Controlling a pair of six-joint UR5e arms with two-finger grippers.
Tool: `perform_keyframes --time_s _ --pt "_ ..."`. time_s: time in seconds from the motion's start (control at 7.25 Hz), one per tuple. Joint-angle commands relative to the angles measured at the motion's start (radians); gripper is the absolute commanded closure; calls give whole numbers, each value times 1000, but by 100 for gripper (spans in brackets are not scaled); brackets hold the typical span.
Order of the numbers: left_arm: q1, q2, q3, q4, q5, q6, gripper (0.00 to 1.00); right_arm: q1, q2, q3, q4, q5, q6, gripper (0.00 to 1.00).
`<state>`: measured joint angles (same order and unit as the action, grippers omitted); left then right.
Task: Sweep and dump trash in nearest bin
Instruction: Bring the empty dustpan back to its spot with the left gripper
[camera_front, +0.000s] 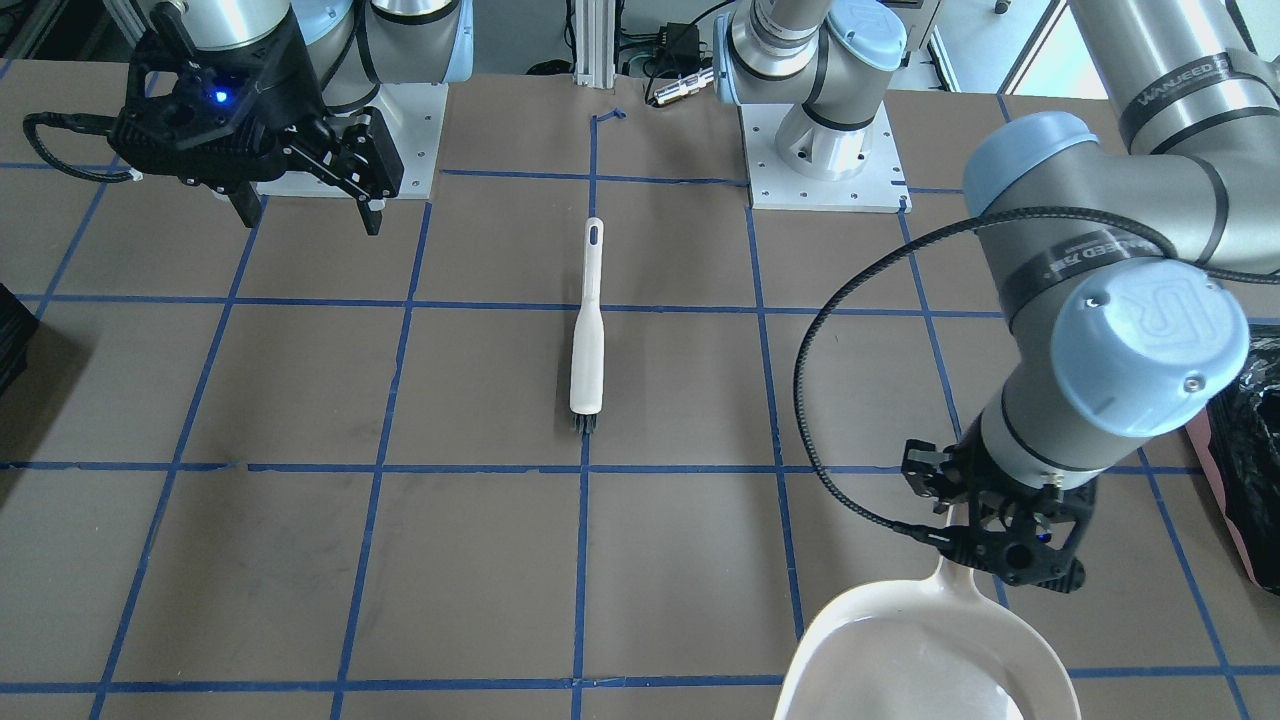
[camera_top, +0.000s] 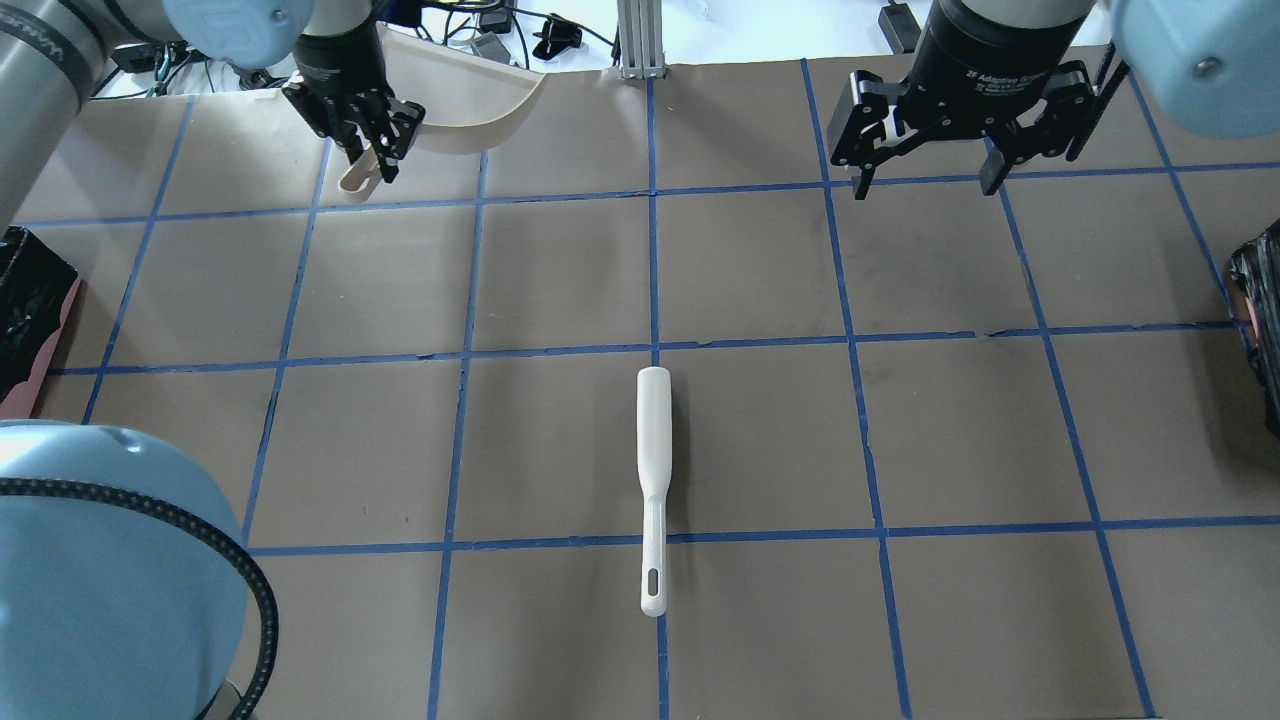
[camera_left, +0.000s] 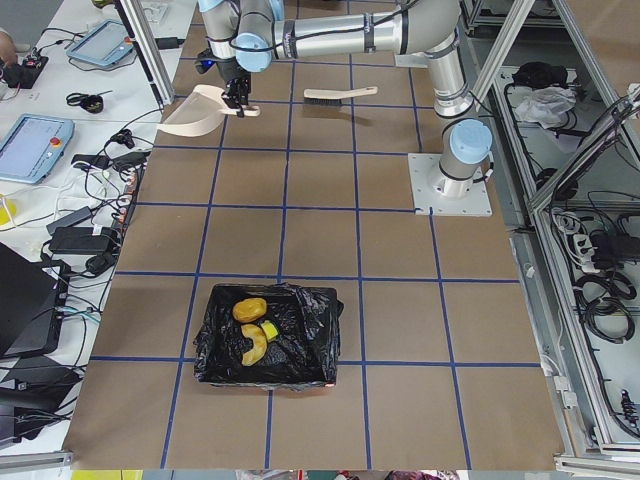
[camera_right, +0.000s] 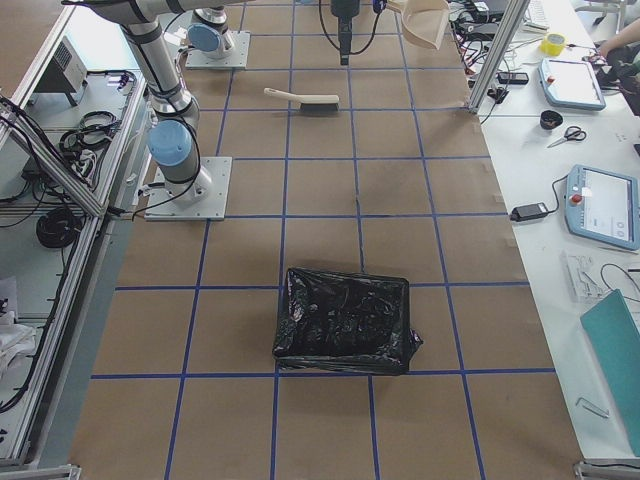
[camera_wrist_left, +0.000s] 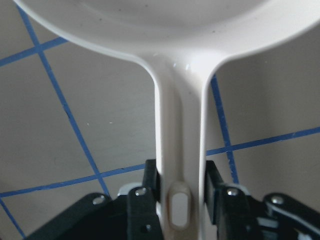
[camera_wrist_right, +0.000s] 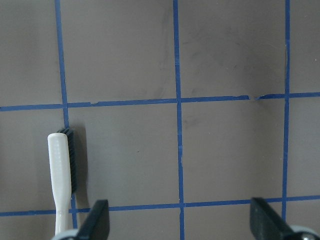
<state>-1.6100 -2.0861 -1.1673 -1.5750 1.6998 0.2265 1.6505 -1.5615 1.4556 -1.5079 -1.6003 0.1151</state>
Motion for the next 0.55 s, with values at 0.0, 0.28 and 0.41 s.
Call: perform_keyframes --time_s 0.0,0.28,0.41 --pt "-111 -61 15 -19 -78 -148 100 0 1 0 0 -1 0 0" --pt "-163 -98 17 -17 -104 -217 100 0 1 2 0 -4 -2 0" --pt "-169 -113 18 1 -139 -232 100 0 1 3 0 -3 -2 0"
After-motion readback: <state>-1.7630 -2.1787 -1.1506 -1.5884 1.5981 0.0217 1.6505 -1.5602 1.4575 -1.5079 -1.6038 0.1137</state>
